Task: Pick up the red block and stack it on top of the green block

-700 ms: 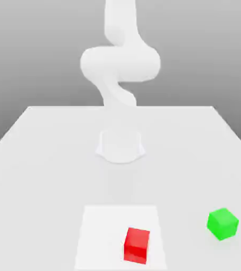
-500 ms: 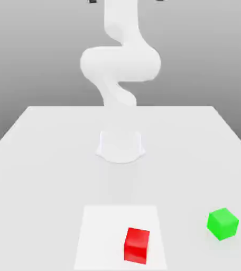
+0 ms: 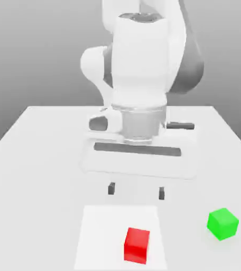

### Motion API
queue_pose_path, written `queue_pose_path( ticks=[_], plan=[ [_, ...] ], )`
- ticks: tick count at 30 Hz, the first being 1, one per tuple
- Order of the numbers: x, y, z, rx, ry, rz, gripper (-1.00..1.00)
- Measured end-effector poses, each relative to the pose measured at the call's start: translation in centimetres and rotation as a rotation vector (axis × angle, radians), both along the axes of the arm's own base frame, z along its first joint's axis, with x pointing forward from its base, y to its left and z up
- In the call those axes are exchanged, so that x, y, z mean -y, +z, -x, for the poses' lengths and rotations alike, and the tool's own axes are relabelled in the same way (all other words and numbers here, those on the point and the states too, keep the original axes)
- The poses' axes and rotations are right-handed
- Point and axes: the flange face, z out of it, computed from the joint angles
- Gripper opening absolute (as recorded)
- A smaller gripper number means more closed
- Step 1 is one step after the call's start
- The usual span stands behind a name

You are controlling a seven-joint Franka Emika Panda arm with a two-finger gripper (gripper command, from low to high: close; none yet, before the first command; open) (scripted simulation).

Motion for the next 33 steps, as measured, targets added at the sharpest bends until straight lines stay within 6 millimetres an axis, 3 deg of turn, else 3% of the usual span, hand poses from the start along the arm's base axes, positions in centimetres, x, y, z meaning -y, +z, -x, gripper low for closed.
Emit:
queue_pose_path(
  ticks=[3,7,8,15,20,24,28,29,32,33],
  plan=[
    [-0.3,-5.3,1.3,-0.076,-0.022,-0.006,0.00],
    [-0.4,-10.5,1.5,-0.091,-0.026,-0.007,0.00],
    [-0.4,-11.6,1.6,-0.092,-0.026,-0.007,-1.00],
    [-0.4,-11.8,1.6,-0.091,-0.026,-0.007,-1.00],
    [-0.6,-6.6,1.6,-0.092,-0.019,-0.007,-1.00],
    [-9.7,-4.3,3.5,-0.092,0.302,0.002,-1.00],
    [-19.8,-3.1,8.1,-0.090,0.676,0.023,-1.00],
    [-21.2,-3.7,8.8,-0.090,0.734,0.027,-1.00],
    [-22.2,-7.0,9.4,-0.089,0.781,0.031,-1.00],
    [-22.3,-8.0,9.5,-0.089,0.785,0.031,1.00]
  ],
)
